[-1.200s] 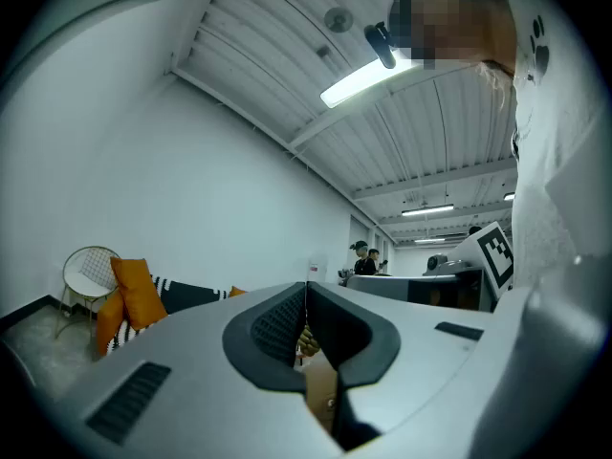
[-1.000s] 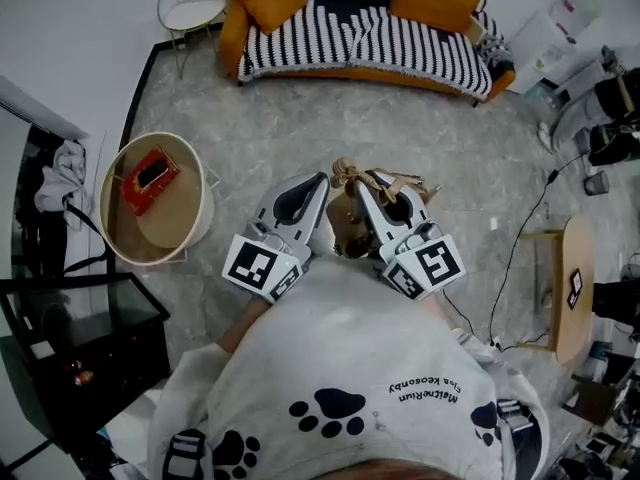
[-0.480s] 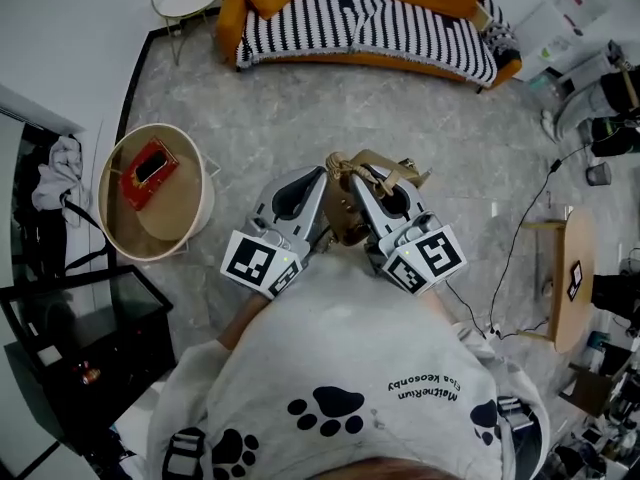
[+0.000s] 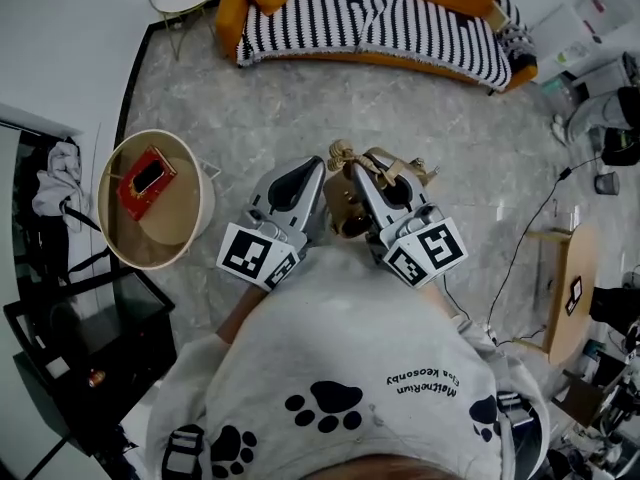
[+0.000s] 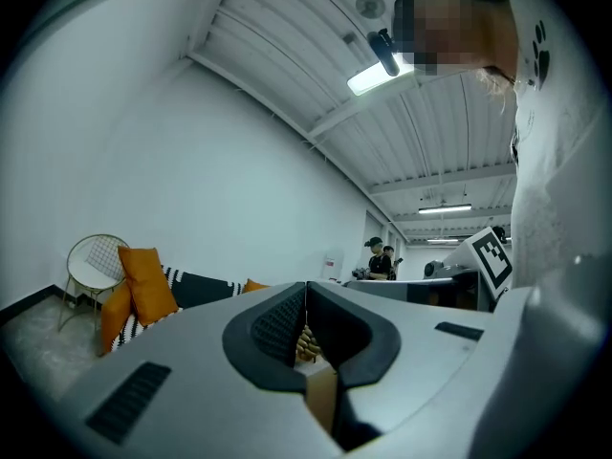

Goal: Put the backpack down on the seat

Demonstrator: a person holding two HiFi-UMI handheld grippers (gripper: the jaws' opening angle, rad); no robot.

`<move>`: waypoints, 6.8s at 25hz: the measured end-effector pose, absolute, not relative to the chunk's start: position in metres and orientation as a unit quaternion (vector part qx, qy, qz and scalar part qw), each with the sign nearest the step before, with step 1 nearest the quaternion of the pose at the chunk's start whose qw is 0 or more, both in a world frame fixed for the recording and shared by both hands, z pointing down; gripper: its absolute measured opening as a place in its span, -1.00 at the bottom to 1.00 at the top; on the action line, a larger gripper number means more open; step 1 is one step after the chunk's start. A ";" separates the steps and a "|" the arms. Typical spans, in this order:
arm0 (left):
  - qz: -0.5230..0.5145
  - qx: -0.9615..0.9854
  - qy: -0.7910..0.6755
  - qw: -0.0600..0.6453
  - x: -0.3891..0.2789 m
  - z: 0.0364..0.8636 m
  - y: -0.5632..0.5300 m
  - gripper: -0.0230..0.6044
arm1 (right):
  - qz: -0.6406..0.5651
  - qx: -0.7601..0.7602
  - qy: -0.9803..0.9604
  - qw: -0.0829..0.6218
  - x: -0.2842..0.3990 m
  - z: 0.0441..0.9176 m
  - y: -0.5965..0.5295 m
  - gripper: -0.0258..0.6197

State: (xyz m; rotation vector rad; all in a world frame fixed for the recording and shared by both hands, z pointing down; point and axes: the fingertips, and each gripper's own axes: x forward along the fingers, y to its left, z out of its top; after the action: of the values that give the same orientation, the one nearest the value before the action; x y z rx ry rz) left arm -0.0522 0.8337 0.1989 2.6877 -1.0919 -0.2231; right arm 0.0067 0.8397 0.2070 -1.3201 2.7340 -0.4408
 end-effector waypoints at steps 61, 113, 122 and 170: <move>-0.066 0.927 -0.341 0.143 -0.089 0.227 0.281 -0.86 | -0.153 -0.447 0.881 0.020 -0.025 0.220 0.300 -0.67; -0.026 0.861 -0.475 0.180 -0.029 0.296 -0.161 -0.86 | -0.219 -0.243 0.942 -0.075 0.019 0.318 -0.169 -0.67; -0.026 0.860 -0.468 0.200 -0.024 0.325 -0.195 -0.86 | -0.228 -0.209 0.946 -0.100 0.012 0.353 -0.204 -0.67; 0.039 0.862 -0.426 0.272 -0.067 0.599 -0.311 -0.86 | -0.234 -0.166 0.924 -0.253 -0.054 0.641 -0.300 -0.67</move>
State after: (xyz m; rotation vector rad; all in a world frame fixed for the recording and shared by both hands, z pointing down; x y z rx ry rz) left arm -0.0668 -0.3112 0.5987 2.3210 -1.1474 0.1046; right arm -0.0539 -0.3004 0.6409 -0.6268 3.4882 -0.8833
